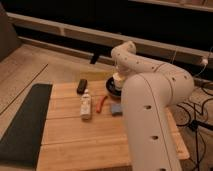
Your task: Place the ceramic cup in the ceramic bowl
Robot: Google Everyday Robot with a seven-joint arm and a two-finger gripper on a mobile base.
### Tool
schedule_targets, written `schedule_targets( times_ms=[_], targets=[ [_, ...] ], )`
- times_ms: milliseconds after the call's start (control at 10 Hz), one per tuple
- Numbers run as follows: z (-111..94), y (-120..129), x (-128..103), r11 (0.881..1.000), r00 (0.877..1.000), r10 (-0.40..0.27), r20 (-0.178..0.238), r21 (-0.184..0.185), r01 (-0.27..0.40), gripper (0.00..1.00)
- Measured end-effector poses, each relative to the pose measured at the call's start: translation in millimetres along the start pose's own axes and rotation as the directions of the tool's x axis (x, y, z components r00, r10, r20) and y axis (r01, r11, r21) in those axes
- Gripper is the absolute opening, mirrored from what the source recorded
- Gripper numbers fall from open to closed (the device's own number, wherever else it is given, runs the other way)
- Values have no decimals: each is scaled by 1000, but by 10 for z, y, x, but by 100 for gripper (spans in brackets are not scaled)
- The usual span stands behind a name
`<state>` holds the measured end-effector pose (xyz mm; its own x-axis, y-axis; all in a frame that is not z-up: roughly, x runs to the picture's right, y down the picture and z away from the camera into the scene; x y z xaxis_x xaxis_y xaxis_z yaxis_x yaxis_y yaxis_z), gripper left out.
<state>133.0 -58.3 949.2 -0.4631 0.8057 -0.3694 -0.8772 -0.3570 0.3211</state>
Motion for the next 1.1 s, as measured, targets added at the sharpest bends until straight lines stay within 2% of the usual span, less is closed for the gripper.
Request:
schedule_targets(
  times_ms=[200,300,600,900,1000,1100],
  targets=[
    [6,27,1,1000,1000,-3,-3,-1,3,62],
    [8,34,3,1000,1000,-4,-5,-1,4,65],
    [-29,76,-17,1000,1000,-5,-2,-12,5,65],
    [-180,171,-69,999,1000,-13,24,-45,14,65],
    [-255,208,-91,998,999,-17,37,-59,19,65],
    [-468,314,-143,995,997,-31,73,-91,38,65]
  ],
)
